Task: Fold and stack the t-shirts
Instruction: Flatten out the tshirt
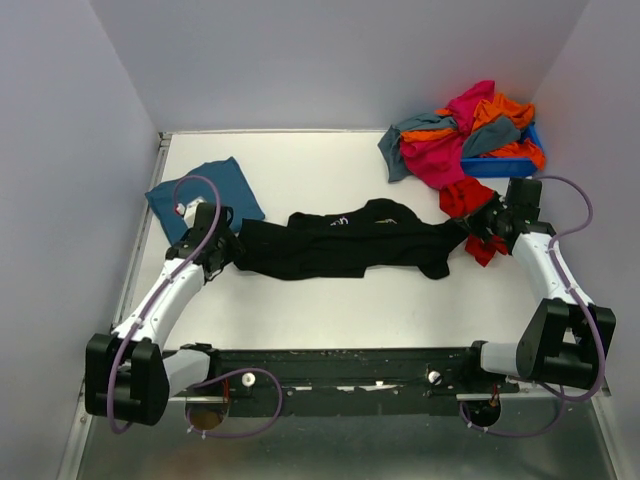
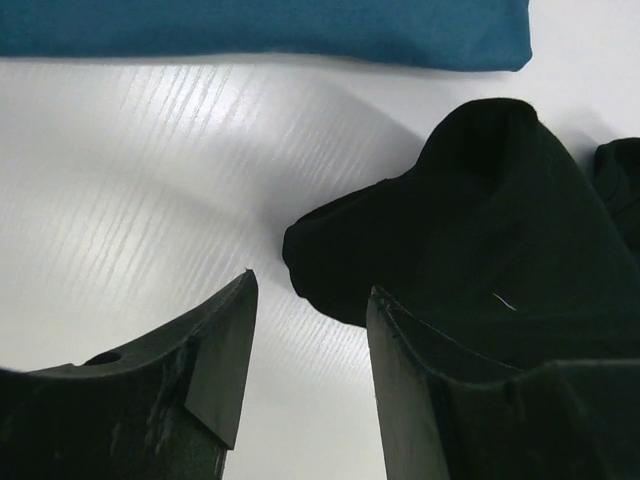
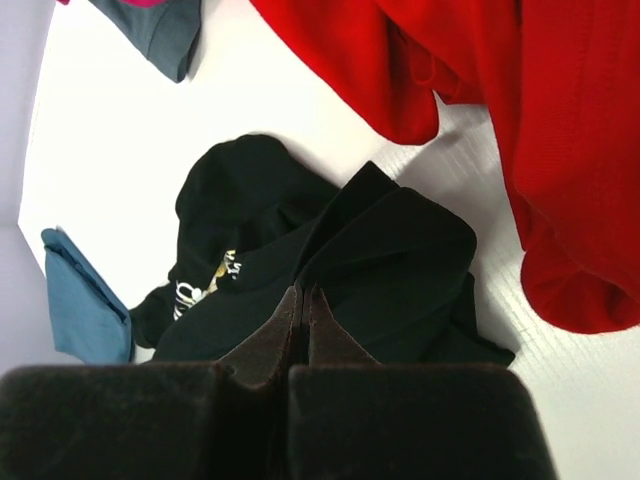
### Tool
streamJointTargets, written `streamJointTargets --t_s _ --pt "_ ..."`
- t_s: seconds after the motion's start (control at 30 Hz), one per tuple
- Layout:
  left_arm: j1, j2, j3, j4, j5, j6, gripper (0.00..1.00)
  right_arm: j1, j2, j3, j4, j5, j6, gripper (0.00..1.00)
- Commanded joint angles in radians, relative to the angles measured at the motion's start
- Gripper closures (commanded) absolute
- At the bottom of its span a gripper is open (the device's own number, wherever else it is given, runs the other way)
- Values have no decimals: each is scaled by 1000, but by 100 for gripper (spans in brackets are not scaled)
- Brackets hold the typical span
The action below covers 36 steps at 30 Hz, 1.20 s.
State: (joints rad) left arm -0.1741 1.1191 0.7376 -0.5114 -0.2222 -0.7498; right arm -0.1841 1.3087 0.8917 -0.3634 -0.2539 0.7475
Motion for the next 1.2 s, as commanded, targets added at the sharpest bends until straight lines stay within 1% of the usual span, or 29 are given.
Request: streamJointTargets --t_s 0.0,0.2,0.47,0.7,0.73,0.8,0.87,0.93,1.0,1.07,1.17 --pt "1 57 -1 65 9 20 40 5 -12 -11 30 -42 -10 99" --pt "1 137 -14 126 37 32 44 5 -6 -14 37 -54 -10 99" --pt "1 241 16 160 -19 50 45 5 -2 -14 46 -71 -10 99" --pt "1 315 36 186 -2 59 46 5 9 -17 50 -77 -13 99" --pt "1 312 39 179 -3 59 45 5 8 -17 52 -79 -14 99" --pt "-1 291 40 151 -19 53 41 5 9 -14 52 -77 -16 99" --pt "-1 246 28 117 -58 34 32 5 8 -16 52 -79 -16 99" --pt "-1 185 -6 111 -62 17 29 5 11 -16 52 -79 -17 99" --pt "-1 125 -36 102 -65 -11 29 5 14 -14 52 -82 -16 99" --pt "-1 75 -64 93 -65 -35 31 5 14 -16 53 -84 -16 99" --pt "1 24 -86 91 -81 -62 39 3 14 -19 57 -88 -13 99"
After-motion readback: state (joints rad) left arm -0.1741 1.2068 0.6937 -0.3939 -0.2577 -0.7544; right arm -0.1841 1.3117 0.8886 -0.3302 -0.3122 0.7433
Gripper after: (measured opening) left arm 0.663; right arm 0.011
